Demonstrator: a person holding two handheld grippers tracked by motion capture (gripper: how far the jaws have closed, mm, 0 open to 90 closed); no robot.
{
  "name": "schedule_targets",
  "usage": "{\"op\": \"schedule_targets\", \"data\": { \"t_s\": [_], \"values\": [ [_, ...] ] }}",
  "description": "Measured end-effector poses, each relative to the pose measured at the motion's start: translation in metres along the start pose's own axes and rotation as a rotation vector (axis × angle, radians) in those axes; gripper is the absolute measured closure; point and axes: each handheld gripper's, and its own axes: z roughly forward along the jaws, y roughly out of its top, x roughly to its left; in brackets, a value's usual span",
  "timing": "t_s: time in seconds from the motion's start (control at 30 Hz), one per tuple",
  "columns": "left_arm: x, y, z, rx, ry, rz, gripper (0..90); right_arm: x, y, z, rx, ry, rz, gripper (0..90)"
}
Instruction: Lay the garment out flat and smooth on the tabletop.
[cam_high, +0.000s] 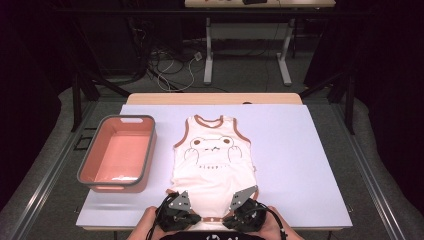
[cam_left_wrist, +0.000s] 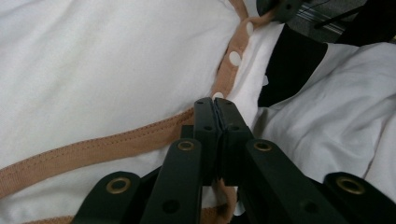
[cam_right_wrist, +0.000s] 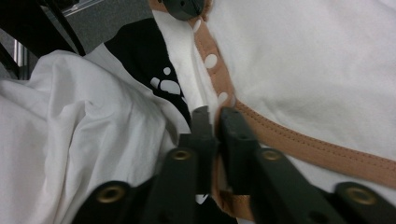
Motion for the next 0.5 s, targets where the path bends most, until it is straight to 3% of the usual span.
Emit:
{"op": "schedule_targets", "data": {
  "t_s": [0.13, 0.2, 0.3, 0.37, 0.43, 0.5],
  "values": [
    [0.006, 0.000, -0.008, -0.027, 0.040, -0.028, 67.7, -0.014, 0.000, -0.019, -0.069, -0.039, 0.040, 64.9],
    [0.011, 0.000, -0.014, -0.056, 0.085, -0.071, 57.5, -0.025, -0.002, -0.029, -0.118, -0.097, 0.067, 61.5],
    [0.019, -0.003, -0.022, -0.088, 0.202, -0.128, 50.6, -0.044, -0.009, -0.042, -0.158, -0.240, 0.125, 60.7],
    [0.024, -0.006, -0.026, -0.110, 0.277, -0.190, 49.5, -0.057, -0.014, -0.047, -0.162, -0.325, 0.180, 60.7],
    [0.030, -0.009, -0.029, -0.104, 0.371, -0.222, 49.0, -0.069, -0.019, -0.049, -0.146, -0.412, 0.219, 60.6],
    [0.035, -0.012, -0.032, -0.099, 0.432, -0.259, 49.0, -0.078, -0.023, -0.049, -0.128, -0.448, 0.252, 59.7]
  ]
}}
